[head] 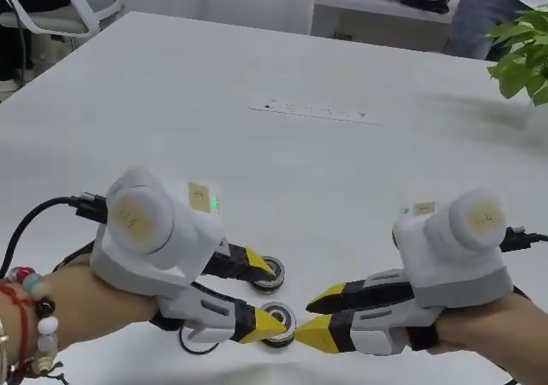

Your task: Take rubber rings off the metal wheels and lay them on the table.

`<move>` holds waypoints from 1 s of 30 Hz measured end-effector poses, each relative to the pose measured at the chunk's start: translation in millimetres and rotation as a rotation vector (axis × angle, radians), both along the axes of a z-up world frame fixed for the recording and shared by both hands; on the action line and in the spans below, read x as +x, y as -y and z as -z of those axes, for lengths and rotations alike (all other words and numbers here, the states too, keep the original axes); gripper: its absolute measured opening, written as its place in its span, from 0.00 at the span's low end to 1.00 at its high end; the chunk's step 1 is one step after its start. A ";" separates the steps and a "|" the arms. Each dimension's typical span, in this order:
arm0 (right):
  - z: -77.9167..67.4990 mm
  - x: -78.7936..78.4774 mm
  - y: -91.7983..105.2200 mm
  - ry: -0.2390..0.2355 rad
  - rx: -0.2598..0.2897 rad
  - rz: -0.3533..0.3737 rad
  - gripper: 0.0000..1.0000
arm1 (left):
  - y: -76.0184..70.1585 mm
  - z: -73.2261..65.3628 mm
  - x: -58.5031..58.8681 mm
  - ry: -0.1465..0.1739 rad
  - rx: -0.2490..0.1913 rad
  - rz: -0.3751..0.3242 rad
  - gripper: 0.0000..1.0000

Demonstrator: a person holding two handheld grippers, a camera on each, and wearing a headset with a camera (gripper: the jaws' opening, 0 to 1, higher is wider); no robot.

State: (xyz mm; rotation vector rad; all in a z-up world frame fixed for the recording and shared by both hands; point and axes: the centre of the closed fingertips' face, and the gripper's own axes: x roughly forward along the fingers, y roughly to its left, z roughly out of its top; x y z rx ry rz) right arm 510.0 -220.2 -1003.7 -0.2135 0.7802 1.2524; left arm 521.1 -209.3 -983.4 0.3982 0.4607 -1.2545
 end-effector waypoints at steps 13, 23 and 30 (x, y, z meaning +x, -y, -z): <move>18.4 -7.4 -4.8 0.063 -0.087 -0.071 0.22 | 5.6 14.3 -4.2 -0.022 0.028 0.028 0.26; 18.5 -3.7 -7.7 0.101 -0.098 -0.088 0.20 | 4.7 16.0 -4.6 -0.020 0.031 0.036 0.18; 18.0 -3.5 -7.9 0.123 -0.102 -0.104 0.18 | 5.0 17.1 -7.3 -0.022 0.032 0.046 0.15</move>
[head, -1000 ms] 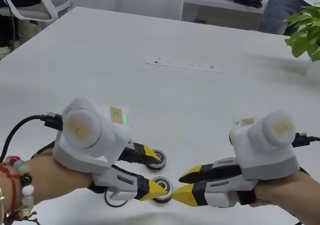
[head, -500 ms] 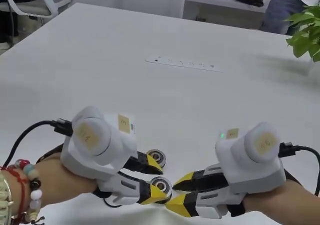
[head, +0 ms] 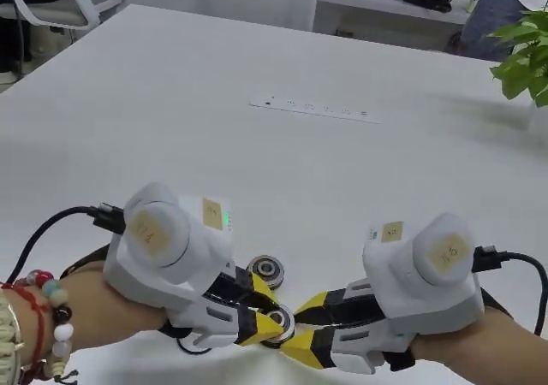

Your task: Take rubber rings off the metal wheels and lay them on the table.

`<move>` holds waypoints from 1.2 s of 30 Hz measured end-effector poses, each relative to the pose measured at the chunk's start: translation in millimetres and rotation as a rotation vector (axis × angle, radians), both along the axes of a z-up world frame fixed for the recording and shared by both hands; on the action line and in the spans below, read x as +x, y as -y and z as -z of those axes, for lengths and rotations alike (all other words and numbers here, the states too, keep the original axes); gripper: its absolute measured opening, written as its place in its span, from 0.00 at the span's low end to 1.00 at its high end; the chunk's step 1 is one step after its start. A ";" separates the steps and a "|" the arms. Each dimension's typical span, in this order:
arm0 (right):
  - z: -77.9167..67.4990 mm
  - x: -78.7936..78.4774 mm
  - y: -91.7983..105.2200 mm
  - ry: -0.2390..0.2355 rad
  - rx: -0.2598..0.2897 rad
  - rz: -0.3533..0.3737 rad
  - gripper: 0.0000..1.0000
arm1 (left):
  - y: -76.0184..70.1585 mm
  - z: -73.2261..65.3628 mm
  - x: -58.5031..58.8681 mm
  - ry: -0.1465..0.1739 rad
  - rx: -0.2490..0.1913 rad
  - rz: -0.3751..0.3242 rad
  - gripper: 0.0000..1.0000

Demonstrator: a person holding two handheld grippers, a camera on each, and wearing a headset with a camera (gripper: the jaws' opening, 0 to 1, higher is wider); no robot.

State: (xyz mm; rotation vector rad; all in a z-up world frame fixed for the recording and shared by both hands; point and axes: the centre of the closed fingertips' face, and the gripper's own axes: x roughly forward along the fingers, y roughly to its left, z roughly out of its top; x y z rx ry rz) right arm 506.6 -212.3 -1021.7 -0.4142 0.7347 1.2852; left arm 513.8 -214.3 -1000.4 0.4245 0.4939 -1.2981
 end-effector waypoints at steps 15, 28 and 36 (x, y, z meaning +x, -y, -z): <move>0.6 0.3 6.3 0.005 -0.020 -0.004 0.03 | 0.4 0.1 -0.6 0.017 -0.001 0.008 0.14; -2.9 7.7 9.6 -0.090 0.003 0.118 0.00 | -0.2 0.2 0.2 0.023 -0.003 0.001 0.14; -7.4 12.2 12.5 -0.182 0.079 0.208 0.00 | -0.9 0.5 0.9 0.020 -0.011 -0.004 0.14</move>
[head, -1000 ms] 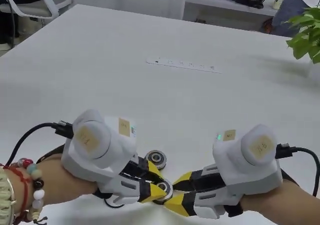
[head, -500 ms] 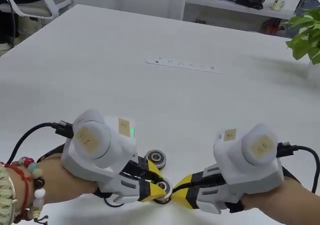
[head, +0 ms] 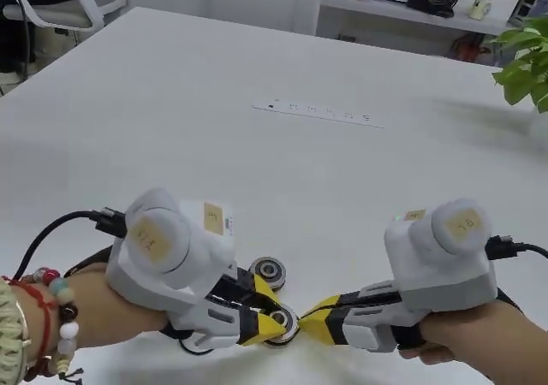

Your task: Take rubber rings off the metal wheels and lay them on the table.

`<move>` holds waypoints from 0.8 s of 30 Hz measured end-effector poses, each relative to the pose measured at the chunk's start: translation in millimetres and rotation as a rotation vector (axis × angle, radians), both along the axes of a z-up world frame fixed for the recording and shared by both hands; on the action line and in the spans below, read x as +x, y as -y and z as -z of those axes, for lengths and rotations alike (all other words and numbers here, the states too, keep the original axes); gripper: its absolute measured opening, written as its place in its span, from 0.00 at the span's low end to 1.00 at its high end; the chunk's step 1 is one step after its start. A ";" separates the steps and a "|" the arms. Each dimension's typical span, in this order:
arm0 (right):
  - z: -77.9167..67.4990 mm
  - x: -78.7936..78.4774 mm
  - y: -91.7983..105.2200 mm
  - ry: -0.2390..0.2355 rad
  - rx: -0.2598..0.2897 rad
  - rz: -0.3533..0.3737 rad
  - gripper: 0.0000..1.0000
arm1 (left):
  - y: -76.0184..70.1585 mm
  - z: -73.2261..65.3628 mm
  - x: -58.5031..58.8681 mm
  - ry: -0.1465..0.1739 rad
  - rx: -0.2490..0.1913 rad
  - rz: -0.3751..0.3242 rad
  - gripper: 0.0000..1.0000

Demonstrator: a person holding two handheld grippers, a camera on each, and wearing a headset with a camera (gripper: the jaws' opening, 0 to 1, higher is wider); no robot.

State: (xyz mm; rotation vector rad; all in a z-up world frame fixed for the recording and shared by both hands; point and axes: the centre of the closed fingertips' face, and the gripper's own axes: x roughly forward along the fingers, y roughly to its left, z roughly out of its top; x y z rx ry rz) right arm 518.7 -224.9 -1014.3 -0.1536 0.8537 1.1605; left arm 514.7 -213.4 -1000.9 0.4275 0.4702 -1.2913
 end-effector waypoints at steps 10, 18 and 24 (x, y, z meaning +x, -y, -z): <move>-6.7 -0.2 -4.5 -0.099 0.078 0.072 0.00 | 0.5 -0.2 0.3 -0.005 -0.002 -0.005 0.14; -8.5 -1.0 -6.8 -0.109 0.071 0.087 0.00 | 0.4 -0.2 0.7 0.009 -0.004 -0.004 0.14; -10.6 -2.9 -11.2 -0.122 0.079 0.088 0.00 | 0.4 -0.2 0.4 0.011 -0.003 0.000 0.14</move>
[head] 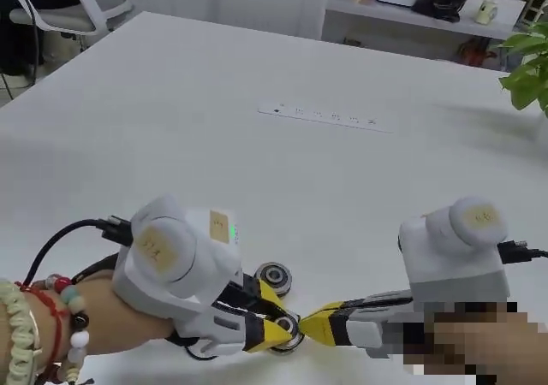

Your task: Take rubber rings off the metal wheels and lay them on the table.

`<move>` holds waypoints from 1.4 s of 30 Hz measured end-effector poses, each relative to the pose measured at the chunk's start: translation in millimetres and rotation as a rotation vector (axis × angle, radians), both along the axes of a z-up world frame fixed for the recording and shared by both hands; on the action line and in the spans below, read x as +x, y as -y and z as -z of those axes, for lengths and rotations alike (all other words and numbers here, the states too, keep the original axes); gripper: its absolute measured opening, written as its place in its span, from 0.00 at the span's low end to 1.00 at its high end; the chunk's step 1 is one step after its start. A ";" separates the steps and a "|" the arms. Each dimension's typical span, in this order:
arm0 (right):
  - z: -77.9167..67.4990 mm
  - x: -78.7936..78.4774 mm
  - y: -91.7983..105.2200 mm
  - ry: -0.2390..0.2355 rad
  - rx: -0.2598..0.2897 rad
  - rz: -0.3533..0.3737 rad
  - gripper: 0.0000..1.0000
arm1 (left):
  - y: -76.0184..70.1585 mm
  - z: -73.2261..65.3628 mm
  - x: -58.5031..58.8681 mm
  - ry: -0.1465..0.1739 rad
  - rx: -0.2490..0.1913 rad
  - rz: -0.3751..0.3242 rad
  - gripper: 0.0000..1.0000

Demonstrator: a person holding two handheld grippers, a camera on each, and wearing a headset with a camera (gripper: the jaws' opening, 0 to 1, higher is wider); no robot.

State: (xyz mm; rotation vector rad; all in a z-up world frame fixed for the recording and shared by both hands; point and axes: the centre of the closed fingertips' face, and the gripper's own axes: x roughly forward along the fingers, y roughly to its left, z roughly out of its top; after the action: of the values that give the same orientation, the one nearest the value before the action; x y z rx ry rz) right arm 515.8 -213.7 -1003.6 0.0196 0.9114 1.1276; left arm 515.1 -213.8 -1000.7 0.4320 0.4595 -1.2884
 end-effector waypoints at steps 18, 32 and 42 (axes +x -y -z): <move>-3.1 -1.1 -2.8 0.002 0.017 -0.015 0.00 | -0.4 0.7 0.5 0.002 -0.004 0.000 0.14; -9.2 -1.9 -9.0 0.024 0.044 -0.039 0.00 | 0.1 0.8 0.7 0.003 -0.004 -0.002 0.14; -13.9 -0.6 -6.8 -0.026 0.099 -0.008 0.00 | 0.4 0.5 0.7 0.008 -0.009 -0.001 0.14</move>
State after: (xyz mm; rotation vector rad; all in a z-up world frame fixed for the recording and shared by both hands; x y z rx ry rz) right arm 515.2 -206.9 -989.7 0.1126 0.8790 1.1817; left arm 515.8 -214.2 -1001.2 0.4294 0.4473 -1.2873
